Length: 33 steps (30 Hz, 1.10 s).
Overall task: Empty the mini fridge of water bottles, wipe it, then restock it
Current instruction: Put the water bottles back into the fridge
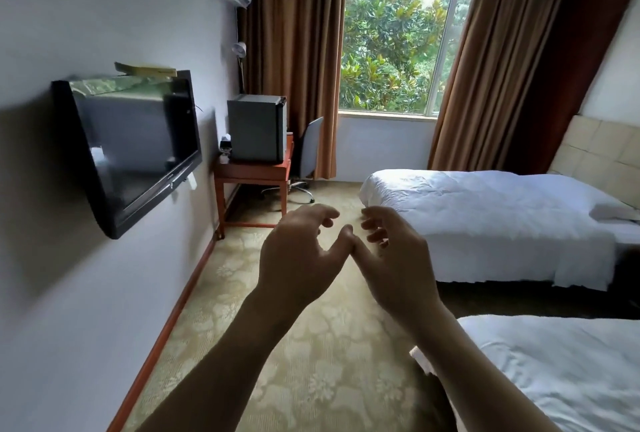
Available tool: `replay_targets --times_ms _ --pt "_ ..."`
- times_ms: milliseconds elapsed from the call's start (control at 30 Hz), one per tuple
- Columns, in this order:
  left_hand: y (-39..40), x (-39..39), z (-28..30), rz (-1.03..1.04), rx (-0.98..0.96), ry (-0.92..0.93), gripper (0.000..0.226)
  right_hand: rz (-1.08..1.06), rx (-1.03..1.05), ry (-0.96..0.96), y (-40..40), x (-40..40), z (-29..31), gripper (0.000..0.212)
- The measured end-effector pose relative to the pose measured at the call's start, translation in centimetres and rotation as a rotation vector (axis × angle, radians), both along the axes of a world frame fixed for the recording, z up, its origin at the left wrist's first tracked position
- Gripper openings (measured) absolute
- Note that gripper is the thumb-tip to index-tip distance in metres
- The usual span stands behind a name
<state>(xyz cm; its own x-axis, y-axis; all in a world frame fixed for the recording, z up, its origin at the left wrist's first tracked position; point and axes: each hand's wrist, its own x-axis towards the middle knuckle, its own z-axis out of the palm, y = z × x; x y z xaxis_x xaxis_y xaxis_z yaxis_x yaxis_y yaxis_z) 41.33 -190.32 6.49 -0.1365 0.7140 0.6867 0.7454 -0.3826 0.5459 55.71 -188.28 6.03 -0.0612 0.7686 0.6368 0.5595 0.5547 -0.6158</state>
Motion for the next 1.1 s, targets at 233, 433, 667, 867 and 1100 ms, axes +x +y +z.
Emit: replay_targets --times_ms 233,433,667,867,1100 --pt "13.5 -1.0 -0.8 -0.017 -0.038 0.008 0.053 -0.015 -0.009 0.034 13.7 -0.9 -1.2 0.051" --pt "28.6 0.3 -2.5 0.006 -0.065 0.016 0.043 -0.011 -0.027 0.041 29.0 -0.1 -3.2 0.050" --pt "47.8 1.5 -0.4 0.025 -0.047 0.059 0.055 0.031 0.008 0.067 49.1 1.4 -1.8 0.059" --pt "61.6 0.2 0.9 0.071 -0.059 0.041 0.047 0.062 0.045 0.015 63.9 -0.2 -0.3 0.056" --pt "79.7 -3.0 -1.0 0.083 -0.079 0.049 0.045 0.067 0.024 -0.045 82.1 -2.9 -1.8 0.052"
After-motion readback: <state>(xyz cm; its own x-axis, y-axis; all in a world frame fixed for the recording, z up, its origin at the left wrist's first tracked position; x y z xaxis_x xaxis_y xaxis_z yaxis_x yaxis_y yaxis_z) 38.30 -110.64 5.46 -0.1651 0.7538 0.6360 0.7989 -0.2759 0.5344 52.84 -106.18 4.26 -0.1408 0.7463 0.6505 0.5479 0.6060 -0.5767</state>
